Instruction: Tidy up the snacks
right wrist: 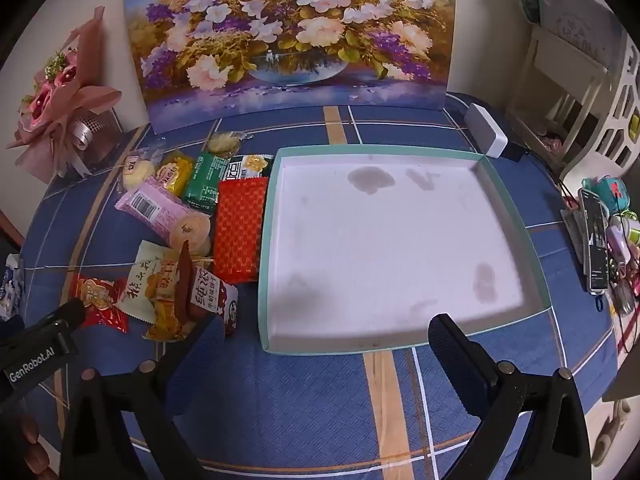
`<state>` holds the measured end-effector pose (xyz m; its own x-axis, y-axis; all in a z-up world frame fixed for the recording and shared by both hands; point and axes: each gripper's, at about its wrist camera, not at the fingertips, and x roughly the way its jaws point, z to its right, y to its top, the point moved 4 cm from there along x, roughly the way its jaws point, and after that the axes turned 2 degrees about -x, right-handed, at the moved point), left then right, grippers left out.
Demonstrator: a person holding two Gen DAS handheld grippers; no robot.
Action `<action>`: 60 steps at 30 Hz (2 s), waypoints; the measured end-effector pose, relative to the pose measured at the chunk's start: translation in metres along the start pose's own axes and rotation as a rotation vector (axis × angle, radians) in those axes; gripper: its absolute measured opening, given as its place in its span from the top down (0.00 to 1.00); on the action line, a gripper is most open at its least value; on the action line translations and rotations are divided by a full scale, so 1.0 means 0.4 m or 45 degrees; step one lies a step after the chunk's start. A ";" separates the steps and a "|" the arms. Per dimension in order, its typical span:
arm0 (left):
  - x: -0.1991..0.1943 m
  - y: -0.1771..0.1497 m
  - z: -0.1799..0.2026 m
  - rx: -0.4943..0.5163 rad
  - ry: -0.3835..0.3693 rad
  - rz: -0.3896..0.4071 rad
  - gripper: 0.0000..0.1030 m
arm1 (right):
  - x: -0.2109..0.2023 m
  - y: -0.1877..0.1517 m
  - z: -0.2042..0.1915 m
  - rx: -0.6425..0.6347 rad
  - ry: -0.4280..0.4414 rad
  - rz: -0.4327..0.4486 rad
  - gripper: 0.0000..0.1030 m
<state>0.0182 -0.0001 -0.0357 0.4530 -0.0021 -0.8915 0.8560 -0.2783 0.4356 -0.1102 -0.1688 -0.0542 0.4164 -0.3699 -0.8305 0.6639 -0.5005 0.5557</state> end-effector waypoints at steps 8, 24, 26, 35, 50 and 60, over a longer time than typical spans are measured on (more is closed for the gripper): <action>0.002 -0.002 -0.003 0.009 0.005 -0.003 0.00 | -0.002 0.003 0.004 0.006 0.000 0.007 0.00; 0.004 -0.003 0.006 0.021 0.026 -0.002 0.00 | -0.004 0.006 0.009 0.007 0.003 0.009 0.00; 0.003 -0.003 0.006 0.021 0.026 -0.003 0.00 | -0.004 0.006 0.009 0.007 0.004 0.008 0.00; 0.003 -0.007 0.012 0.022 0.021 -0.004 0.00 | -0.006 0.007 0.008 0.005 0.003 0.009 0.00; 0.003 -0.008 0.012 0.022 0.020 -0.005 0.00 | -0.005 0.007 0.008 0.004 0.002 0.011 0.00; 0.004 -0.009 0.012 0.023 0.020 -0.007 0.00 | -0.005 0.008 0.007 0.004 0.002 0.011 0.00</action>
<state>0.0147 -0.0036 -0.0392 0.4525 0.0147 -0.8916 0.8537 -0.2960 0.4284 -0.1106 -0.1719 -0.0509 0.4233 -0.3731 -0.8256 0.6582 -0.4995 0.5632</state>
